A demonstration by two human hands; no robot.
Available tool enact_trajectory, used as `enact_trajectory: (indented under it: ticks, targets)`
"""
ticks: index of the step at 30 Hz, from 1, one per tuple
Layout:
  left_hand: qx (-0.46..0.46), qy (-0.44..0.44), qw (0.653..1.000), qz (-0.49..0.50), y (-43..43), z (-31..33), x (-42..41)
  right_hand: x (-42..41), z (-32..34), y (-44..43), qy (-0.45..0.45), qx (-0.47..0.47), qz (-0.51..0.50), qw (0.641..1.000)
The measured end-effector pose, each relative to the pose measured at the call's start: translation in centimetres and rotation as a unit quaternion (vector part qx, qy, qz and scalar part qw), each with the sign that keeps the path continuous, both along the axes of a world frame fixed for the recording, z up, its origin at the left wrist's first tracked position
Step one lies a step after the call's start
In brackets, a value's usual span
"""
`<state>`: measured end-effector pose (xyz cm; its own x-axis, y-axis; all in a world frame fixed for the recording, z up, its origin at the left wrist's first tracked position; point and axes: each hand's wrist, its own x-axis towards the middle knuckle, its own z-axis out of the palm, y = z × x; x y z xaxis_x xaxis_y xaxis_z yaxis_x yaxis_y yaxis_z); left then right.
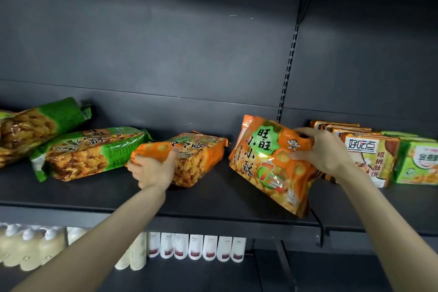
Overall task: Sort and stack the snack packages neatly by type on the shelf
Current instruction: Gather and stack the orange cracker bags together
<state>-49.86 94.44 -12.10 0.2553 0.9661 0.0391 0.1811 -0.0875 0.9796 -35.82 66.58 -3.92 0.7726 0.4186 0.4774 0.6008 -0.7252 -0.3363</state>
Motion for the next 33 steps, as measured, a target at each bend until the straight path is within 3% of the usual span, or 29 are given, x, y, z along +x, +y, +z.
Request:
enact_trajectory:
  ticks: [4,7,10,12,16,18,21,27,33]
  targets:
    - [-0.142,-0.035,0.989,0.023,-0.5,0.7,1.1,-0.1,0.2,0.0,-0.055,-0.073,-0.002,0.996]
    - [-0.193,-0.071,0.979,-0.008,-1.1,0.9,1.4,0.2,-0.5,-0.4,-0.100,-0.034,0.004,0.994]
    - [-0.188,-0.112,0.976,-0.021,-0.5,0.2,1.6,0.5,-1.8,-0.8,-0.089,0.125,0.047,0.987]
    - [-0.165,-0.144,0.975,-0.031,-0.5,-0.5,1.5,0.5,-2.9,-1.0,-0.059,0.256,0.051,0.963]
    - [-0.148,-0.195,0.968,-0.061,-1.4,-1.7,1.3,-0.3,-5.1,-0.6,0.095,0.487,0.036,0.867]
    - [-0.129,-0.211,0.966,-0.068,-1.6,-2.0,1.4,-0.4,-6.6,-0.2,0.179,0.493,0.039,0.851]
    - [-0.112,-0.225,0.964,-0.089,-2.2,-1.8,1.2,-0.4,-8.1,0.2,0.242,0.437,0.034,0.866]
    - [-0.028,-0.246,0.959,-0.134,-1.7,-1.4,0.3,0.3,-7.9,0.1,0.232,0.444,0.001,0.865]
    - [0.052,-0.189,0.969,-0.150,1.7,-1.1,-2.4,1.4,-8.2,1.6,0.238,0.463,0.020,0.854]
